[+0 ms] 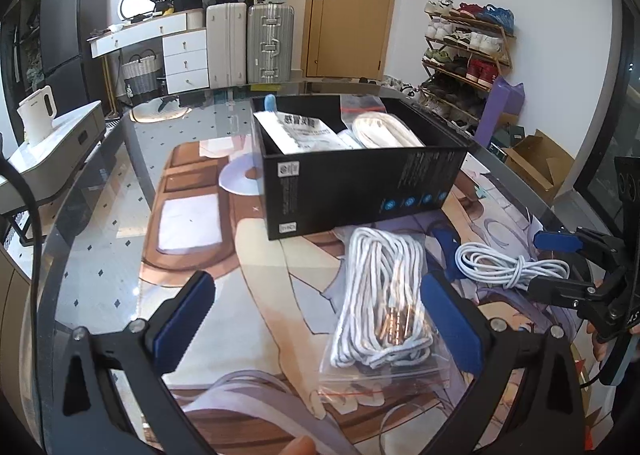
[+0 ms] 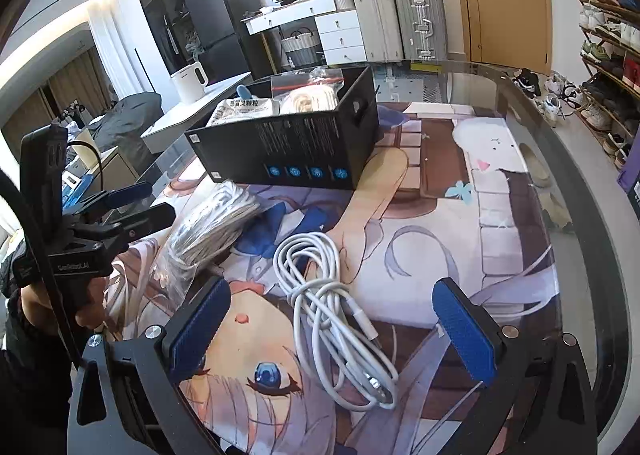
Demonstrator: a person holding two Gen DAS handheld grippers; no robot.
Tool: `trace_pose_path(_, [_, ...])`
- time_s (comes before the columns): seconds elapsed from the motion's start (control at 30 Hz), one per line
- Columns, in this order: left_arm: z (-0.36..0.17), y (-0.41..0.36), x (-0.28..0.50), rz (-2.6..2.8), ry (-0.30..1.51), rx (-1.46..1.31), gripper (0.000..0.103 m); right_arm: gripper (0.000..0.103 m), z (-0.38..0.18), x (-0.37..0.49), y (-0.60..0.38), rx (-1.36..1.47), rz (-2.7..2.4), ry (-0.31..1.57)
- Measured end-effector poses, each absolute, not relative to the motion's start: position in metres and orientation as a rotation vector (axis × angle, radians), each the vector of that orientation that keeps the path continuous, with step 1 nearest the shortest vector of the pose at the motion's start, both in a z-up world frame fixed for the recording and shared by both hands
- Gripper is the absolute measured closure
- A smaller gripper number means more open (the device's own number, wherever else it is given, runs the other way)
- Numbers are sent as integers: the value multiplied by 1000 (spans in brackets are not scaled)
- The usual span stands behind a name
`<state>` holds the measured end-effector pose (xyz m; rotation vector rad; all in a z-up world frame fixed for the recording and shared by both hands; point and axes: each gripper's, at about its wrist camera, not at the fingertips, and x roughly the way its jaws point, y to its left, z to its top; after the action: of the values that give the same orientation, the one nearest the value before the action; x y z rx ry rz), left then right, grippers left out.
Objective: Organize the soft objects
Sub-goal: 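Move both grippers to the bagged white cords and the white cable coil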
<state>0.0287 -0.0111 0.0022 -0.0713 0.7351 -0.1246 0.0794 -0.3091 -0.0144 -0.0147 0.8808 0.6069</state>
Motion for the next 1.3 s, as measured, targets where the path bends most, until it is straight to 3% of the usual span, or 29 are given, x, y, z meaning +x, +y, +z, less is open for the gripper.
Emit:
trace_pose_path(0.87, [-7,-11,34,-155,774,-74,0,2,-30,70,-273,-61,806,918])
trace_pose_path(1.03, [-7,-12,35,-158,778,-67,0,22,-31,75,-274,-84,745,891])
trace_pose_path(1.3, [-9,-14,36,-164,785,-62,0,24,-33,76,-273,-121,728,886])
